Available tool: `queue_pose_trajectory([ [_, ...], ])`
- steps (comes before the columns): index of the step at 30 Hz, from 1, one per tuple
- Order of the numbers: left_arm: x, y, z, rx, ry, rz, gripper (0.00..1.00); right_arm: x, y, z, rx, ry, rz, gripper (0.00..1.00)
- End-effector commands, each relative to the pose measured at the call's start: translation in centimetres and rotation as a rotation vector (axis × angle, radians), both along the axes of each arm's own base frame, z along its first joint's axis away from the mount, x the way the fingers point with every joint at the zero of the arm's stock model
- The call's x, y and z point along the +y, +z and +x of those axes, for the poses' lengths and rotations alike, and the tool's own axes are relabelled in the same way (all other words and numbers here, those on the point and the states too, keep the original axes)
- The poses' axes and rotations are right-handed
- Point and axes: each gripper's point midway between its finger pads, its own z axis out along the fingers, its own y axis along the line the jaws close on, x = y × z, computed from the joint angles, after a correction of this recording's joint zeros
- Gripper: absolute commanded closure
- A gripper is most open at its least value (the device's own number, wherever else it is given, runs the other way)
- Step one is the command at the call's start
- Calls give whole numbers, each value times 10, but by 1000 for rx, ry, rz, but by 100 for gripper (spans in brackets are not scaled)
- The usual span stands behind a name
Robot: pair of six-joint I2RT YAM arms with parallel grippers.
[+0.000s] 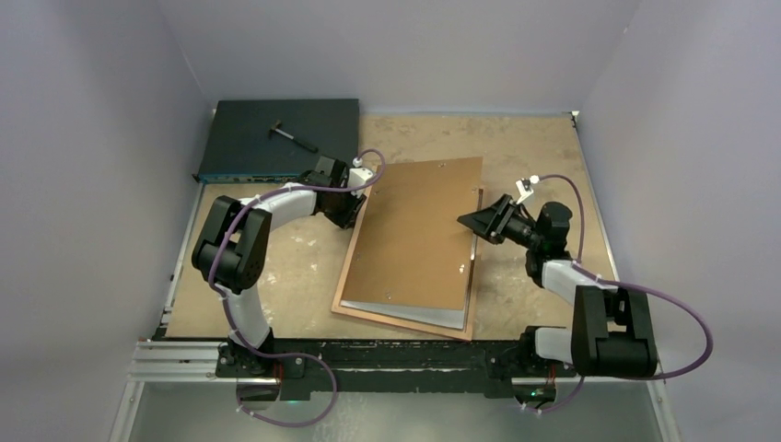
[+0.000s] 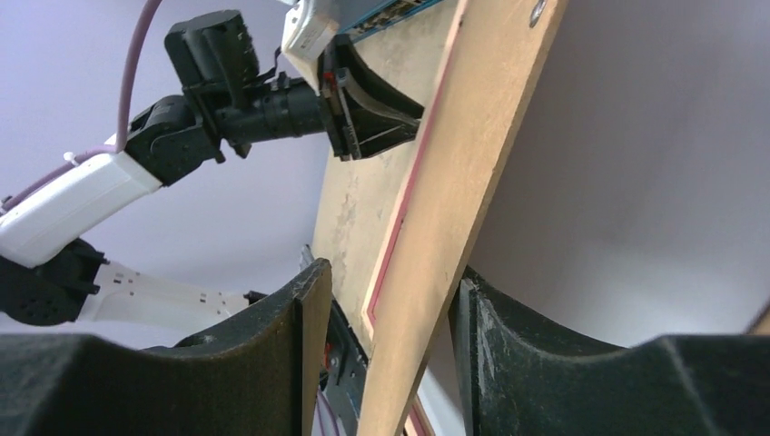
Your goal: Put the photo into the frame
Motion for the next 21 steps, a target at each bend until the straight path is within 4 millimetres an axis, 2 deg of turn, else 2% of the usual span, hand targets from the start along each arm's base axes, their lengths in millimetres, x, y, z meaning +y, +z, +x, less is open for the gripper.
queue_pose_trajectory([
  [1, -1, -10, -21, 70, -23, 1, 69, 12, 25, 12, -96, 38, -9, 49],
  [3, -1, -9, -21, 70, -22, 0, 69, 18, 25, 12, -94, 54, -13, 53],
  [8, 0, -9, -21, 68, -21, 4, 69, 12, 21, 23, -72, 3, -78, 79],
  [12, 1, -11, -23, 72, -25, 7, 70, 9, 33, 25, -69, -38, -69, 98],
  [15, 1, -9, -23, 68, -25, 9, 70, 12, 40, 24, -32, -23, -31, 100],
  [21, 3, -7, -23, 61, -26, 9, 70, 13, 37, 19, 71, -30, 6, 100],
])
